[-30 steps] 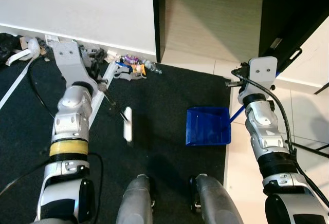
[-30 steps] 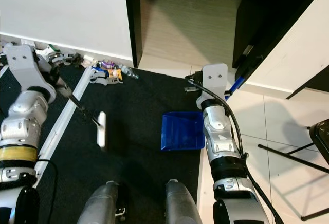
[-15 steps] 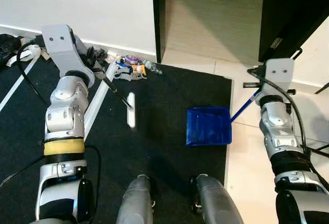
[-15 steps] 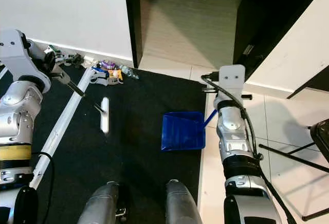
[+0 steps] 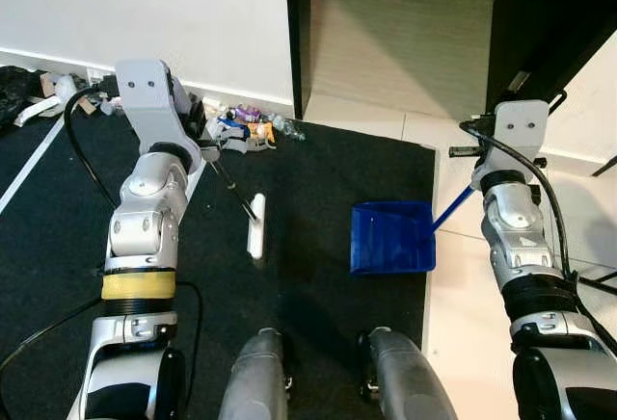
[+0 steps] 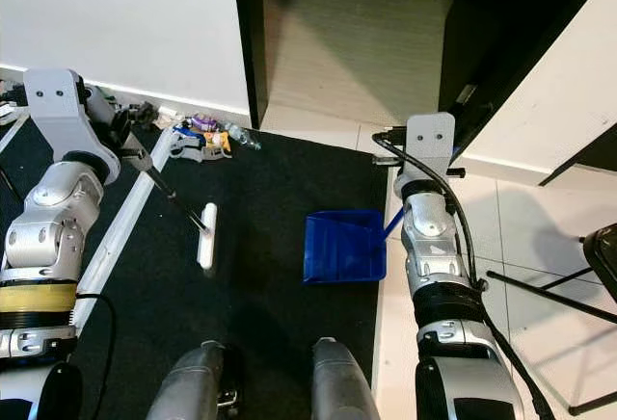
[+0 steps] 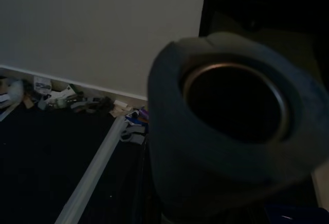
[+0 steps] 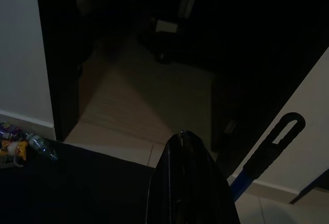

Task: Sweep floor

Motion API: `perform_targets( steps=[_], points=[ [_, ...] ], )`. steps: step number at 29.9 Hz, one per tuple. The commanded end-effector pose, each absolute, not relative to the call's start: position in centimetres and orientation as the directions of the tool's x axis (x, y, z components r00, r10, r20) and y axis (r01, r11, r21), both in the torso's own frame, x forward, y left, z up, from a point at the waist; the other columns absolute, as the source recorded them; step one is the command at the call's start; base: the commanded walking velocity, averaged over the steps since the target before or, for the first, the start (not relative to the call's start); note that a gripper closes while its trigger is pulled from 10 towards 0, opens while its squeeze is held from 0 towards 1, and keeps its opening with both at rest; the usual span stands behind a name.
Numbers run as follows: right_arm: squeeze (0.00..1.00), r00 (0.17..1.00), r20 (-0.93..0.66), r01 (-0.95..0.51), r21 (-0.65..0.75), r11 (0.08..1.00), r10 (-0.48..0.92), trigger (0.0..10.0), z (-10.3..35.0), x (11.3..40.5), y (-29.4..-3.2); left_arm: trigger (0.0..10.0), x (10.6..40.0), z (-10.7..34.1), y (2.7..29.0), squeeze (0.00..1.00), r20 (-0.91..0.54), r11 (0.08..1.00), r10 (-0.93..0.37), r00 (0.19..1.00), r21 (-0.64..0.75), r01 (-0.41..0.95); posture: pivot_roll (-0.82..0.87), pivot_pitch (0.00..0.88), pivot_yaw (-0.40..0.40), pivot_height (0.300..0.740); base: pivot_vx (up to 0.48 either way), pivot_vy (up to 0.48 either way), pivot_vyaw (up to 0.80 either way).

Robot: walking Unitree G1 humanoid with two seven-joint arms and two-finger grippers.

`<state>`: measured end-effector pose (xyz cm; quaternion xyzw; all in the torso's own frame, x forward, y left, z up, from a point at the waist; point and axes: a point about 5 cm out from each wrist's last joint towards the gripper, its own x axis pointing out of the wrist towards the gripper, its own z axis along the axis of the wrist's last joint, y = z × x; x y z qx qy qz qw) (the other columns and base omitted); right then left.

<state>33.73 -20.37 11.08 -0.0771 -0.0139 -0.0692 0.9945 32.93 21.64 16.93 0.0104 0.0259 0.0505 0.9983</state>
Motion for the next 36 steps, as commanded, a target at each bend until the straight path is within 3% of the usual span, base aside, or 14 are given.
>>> perform_targets(
  steps=[1,19,36],
  points=[
    [0.0,0.992,0.028,0.127,-0.153,0.98,-0.124,10.0,10.74,33.69,-19.98,10.0,33.1,17.38,21.65,0.0,-0.028,0.993,0.121,0.992,0.02,-0.12,-0.03,0.066,0.014,0.74,0.0,-0.311,0.0],
    [0.0,0.993,0.028,0.115,-0.137,0.984,-0.113,10.0,10.4,33.31,-19.88,10.0,33.15,16.73,21.97,0.0,-0.071,0.986,0.163,0.984,-0.01,-0.164,-0.03,0.08,0.02,0.74,0.0,-0.384,0.0],
    [0.0,0.996,0.007,0.086,-0.145,0.986,-0.086,10.0,10.0,33.24,-19.45,10.0,32.95,16.6,22.61,0.0,-0.089,0.981,0.192,0.977,-0.017,-0.194,-0.02,0.093,0.018,0.74,0.0,0.0,0.0]
  ],
)
